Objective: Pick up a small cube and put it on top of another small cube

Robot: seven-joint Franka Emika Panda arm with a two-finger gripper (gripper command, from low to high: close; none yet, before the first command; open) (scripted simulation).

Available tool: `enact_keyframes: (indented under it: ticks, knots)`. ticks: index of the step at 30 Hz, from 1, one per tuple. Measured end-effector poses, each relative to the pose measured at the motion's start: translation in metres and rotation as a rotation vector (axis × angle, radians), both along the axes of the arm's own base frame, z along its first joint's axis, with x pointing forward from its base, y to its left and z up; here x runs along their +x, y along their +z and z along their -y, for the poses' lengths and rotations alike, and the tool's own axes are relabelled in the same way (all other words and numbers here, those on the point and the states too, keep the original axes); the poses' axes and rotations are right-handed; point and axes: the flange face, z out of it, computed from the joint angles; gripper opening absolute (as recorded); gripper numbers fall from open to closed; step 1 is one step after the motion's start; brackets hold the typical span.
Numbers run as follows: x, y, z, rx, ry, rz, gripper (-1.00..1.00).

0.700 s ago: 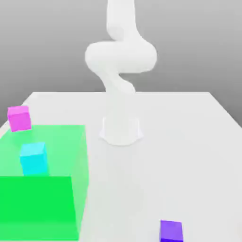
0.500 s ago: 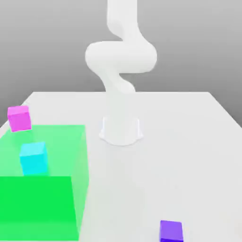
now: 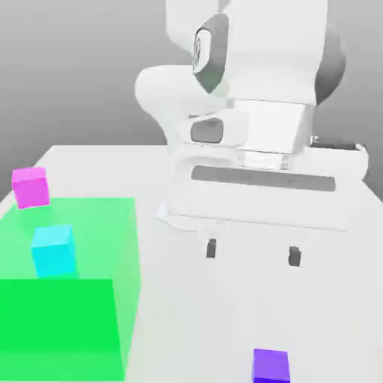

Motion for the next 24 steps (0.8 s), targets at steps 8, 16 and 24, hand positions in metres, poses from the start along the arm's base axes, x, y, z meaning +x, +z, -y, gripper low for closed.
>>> enact_keyframes:
  ticks: [8,16,24]
  knots:
    - [-0.019,-0.134,-0.030,0.060,-0.024,-0.181,0.00]
    - [-0.021,-0.189,-0.032,0.065,-0.026,-0.191,-1.00]
    - [-0.020,-0.135,-0.043,0.061,0.005,-0.193,-1.00]
